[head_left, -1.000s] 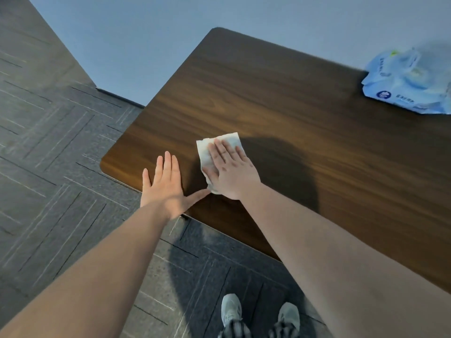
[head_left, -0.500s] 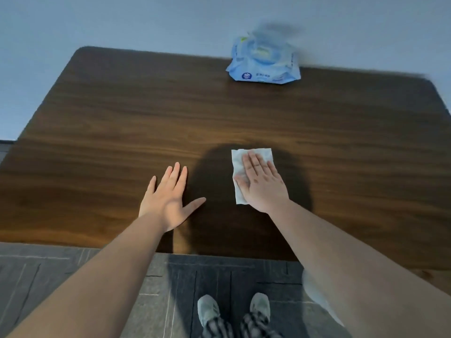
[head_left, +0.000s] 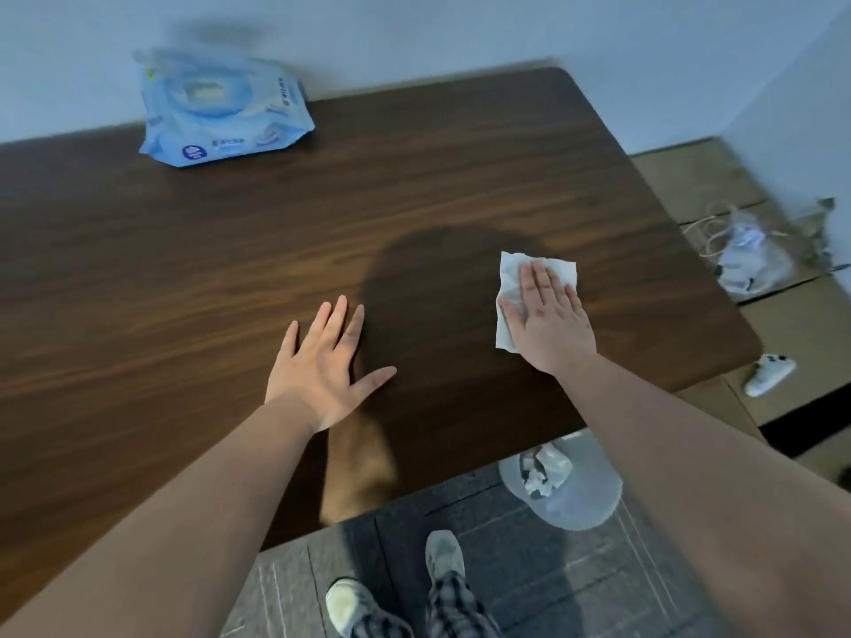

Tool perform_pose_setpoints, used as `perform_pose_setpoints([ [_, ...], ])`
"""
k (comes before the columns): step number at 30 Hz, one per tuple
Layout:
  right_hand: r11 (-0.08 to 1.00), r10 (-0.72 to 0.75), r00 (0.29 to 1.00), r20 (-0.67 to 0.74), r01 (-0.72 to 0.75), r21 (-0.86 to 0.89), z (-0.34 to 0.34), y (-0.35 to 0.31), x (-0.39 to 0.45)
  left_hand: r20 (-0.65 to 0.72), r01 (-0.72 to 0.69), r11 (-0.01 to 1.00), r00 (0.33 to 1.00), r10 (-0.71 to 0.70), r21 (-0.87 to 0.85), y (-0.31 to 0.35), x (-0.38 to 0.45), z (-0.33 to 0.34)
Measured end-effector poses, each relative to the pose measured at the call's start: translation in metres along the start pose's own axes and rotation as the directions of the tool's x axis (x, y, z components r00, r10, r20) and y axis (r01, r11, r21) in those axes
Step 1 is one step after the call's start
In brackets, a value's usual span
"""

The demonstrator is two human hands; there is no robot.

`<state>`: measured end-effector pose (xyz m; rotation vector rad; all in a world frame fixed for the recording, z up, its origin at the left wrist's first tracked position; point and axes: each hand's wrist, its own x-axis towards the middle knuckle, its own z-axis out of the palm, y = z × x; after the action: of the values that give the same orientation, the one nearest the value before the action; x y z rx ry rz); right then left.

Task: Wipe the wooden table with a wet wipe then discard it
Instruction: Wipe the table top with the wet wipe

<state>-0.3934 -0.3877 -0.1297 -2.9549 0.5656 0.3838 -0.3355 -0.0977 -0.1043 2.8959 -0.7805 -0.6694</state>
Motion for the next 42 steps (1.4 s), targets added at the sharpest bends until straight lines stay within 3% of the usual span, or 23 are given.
perform_pose_setpoints([
  [11,0.977,0.210,0.978,0.002,-0.210,0.035,-0.010,0.110,0.012,-0.009,0.016,0.996,1.000,-0.016,0.082,0.053,0.035,0.012],
  [22,0.951,0.305,0.952,-0.008,-0.304,0.065,-0.006,0.101,-0.006,-0.007,0.028,0.998,1.000,-0.028,0.055,0.052,0.032,0.011],
  [28,0.969,0.243,0.970,-0.009,-0.243,0.035,0.003,0.043,-0.035,-0.014,0.013,0.997,1.000,-0.014,-0.078,0.035,0.011,0.009],
  [33,0.991,0.127,0.992,-0.016,-0.126,0.039,0.016,-0.034,-0.058,-0.042,0.069,0.991,0.996,-0.075,-0.117,-0.024,-0.036,0.016],
  [42,0.983,-0.184,0.983,-0.004,0.184,-0.009,0.038,-0.213,-0.092,-0.055,0.384,0.915,0.918,-0.392,-0.121,-0.191,-0.160,0.029],
])
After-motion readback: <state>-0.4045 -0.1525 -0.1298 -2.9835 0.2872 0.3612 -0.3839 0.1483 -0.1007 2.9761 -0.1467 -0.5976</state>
